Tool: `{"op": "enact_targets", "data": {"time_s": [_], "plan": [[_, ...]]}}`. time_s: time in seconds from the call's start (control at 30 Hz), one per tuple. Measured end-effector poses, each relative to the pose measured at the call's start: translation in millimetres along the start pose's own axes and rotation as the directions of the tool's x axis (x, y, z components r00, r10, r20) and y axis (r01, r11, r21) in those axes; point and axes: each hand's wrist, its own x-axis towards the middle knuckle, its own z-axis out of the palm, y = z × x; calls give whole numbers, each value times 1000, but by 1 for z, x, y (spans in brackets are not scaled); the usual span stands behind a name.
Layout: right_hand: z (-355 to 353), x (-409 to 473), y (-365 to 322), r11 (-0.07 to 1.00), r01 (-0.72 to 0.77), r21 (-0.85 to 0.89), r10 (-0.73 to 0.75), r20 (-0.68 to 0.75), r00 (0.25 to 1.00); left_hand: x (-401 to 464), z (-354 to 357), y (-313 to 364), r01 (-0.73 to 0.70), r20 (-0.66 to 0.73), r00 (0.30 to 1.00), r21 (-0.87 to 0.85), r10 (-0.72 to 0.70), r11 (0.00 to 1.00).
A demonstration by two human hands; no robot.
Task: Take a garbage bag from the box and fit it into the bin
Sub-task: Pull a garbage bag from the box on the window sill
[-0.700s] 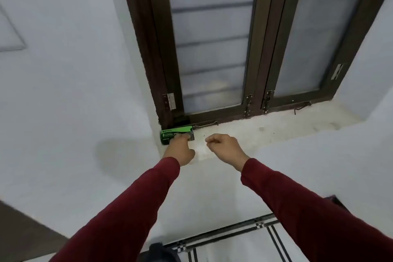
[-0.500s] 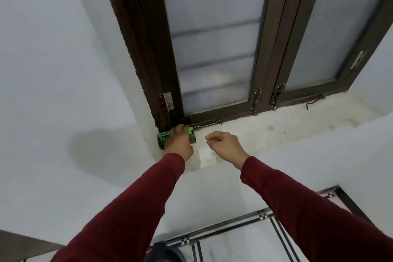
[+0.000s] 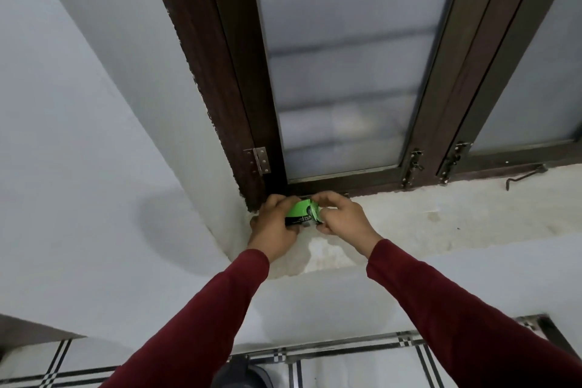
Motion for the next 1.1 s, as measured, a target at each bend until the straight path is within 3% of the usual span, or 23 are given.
{"op": "enact_targets", "data": {"time_s": [0.1, 0.27, 0.33, 0.4, 0.47, 0.7, 0.97, 1.1], "plan": [[-15, -1, -6, 999, -17, 37, 14, 68, 998, -6, 1, 1, 0, -47, 999, -151, -7, 989], [-38, 4, -11, 997, -65, 42, 58, 162, 985, -11, -5, 14, -54, -93, 995, -240, 32, 969], [-44, 9, -6, 985, 73, -154, -61, 83, 995, -14, -8, 20, -55, -104, 994, -269, 28, 962], [-49, 13, 0, 863, 275, -424, -296, 18, 955, -16, -9, 27, -39, -108, 994, -305, 7, 951], [-50, 12, 3, 754, 371, -542, -432, 16, 901, -17, -7, 34, -31, -108, 994, -343, -6, 939], [-53, 6, -4, 841, 397, -367, -416, 30, 909, -16, -3, 51, -39, -117, 993, -373, -6, 927], [-68, 10, -10, 925, 202, -322, -207, 18, 978, -16, -3, 55, -76, -98, 993, -191, 58, 979], [-63, 14, -13, 897, 236, -372, -296, -111, 949, -14, -2, 60, -72, -122, 991, -114, 58, 991]]}}
